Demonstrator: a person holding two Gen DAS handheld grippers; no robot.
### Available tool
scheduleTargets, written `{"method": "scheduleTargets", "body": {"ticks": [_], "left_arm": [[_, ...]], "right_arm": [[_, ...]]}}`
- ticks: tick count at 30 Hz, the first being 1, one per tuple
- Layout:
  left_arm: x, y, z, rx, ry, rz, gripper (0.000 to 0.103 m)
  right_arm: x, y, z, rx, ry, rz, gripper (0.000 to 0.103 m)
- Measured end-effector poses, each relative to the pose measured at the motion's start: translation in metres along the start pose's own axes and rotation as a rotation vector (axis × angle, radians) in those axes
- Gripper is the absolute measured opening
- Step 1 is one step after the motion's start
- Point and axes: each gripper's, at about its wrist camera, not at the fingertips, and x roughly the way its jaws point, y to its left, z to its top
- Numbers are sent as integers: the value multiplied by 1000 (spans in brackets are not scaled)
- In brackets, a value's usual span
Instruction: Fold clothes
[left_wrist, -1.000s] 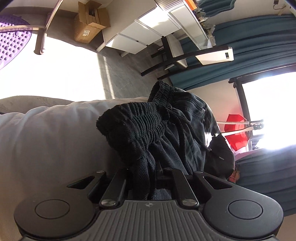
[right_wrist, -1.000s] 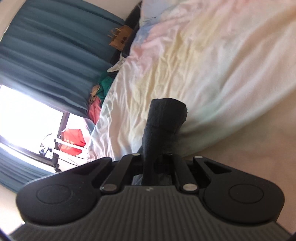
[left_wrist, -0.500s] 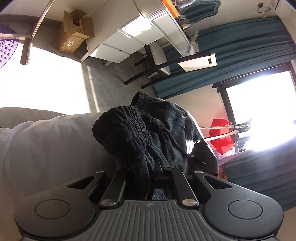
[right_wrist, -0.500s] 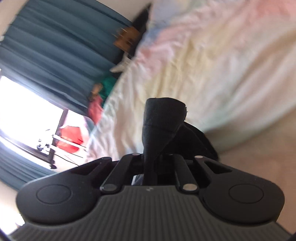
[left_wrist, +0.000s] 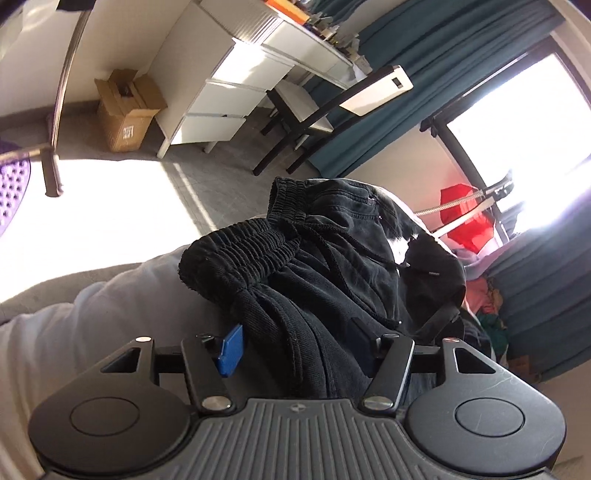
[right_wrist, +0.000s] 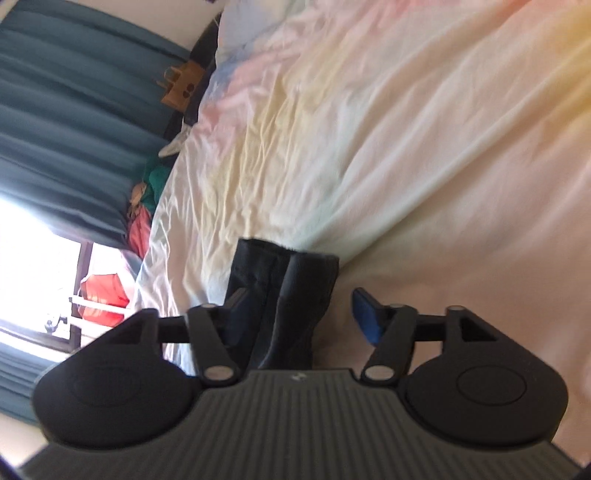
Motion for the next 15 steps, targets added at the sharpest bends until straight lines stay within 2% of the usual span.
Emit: {"method": "scheduleTargets", "body": {"ticks": [1,3,5,7,15], "left_arm": [[-8,-9,-2,56,-17,20,74],[-23,-33,-9,187,-61,38,80],[-34,-60,-17,325,-103,39,80],[-35,-95,-27,458,-118,6,81],[50,-267,-137,1010,21,-243,81]], "right_arm": [[-5,1,2,-12,-25,5,70],[-12,4,5,-41,-57,23,70],[-13,7,7,-65,-54,35,70],[-11,10,6,-81,-35,33,70],[0,11,5,-109,11,7,70]]}}
